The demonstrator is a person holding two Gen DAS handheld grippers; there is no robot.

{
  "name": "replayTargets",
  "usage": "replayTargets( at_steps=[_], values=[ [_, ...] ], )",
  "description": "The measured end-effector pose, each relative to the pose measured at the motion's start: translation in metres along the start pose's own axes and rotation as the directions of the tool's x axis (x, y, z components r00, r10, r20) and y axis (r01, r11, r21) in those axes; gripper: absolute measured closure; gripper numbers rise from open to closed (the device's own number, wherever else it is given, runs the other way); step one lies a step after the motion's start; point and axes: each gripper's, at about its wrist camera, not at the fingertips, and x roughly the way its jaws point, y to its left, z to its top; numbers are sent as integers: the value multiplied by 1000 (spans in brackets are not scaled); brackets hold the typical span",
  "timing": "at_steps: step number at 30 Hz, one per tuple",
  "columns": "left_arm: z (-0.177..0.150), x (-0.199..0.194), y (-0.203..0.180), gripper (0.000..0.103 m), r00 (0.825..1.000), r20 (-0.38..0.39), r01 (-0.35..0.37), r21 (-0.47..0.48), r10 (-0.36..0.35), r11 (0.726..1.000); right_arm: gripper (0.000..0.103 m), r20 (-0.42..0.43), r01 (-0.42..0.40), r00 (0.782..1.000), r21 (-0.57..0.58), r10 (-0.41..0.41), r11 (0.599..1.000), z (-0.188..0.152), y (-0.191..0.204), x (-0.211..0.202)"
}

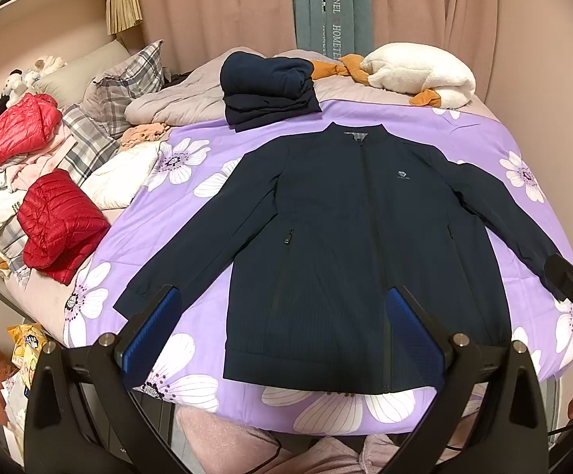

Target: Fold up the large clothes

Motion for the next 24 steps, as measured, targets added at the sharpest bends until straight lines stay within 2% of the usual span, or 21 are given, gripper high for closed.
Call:
replayTargets(
  at_steps=[13, 16, 17, 19, 21, 22, 24],
  values=[
    [-1, 5, 1, 0, 1000, -11, 14, -10, -15, 1000, 0, 2, -2, 1000, 6, 2, 1000, 0, -1, 1],
    [-2, 17, 5, 0, 999, -28, 36, -40, -38, 999, 0, 11, -47, 999, 48, 46, 998, 0, -10, 4],
    [-2, 22, 7, 0, 998, -37, 42, -55, -44, 998, 0, 14, -93, 996, 84, 92, 992, -1, -18, 7],
    [-3, 38, 12, 0, 995, -70, 69, -93, -76, 993, 0, 20, -196, 980, 172, 195, 965, -6, -38, 15],
    [-5, 56, 17, 0, 988, -108, 96, -133, -111, 986, 0, 39, -292, 955, 289, 294, 912, -14, -65, 25],
    [-7, 65, 20, 0, 984, -123, 111, -159, -131, 981, 0, 51, -309, 949, 346, 312, 886, -19, -79, 31],
    [-12, 83, 25, 0, 971, -148, 155, -212, -188, 965, 0, 68, -291, 955, 409, 289, 865, -29, -102, 39]
  ],
)
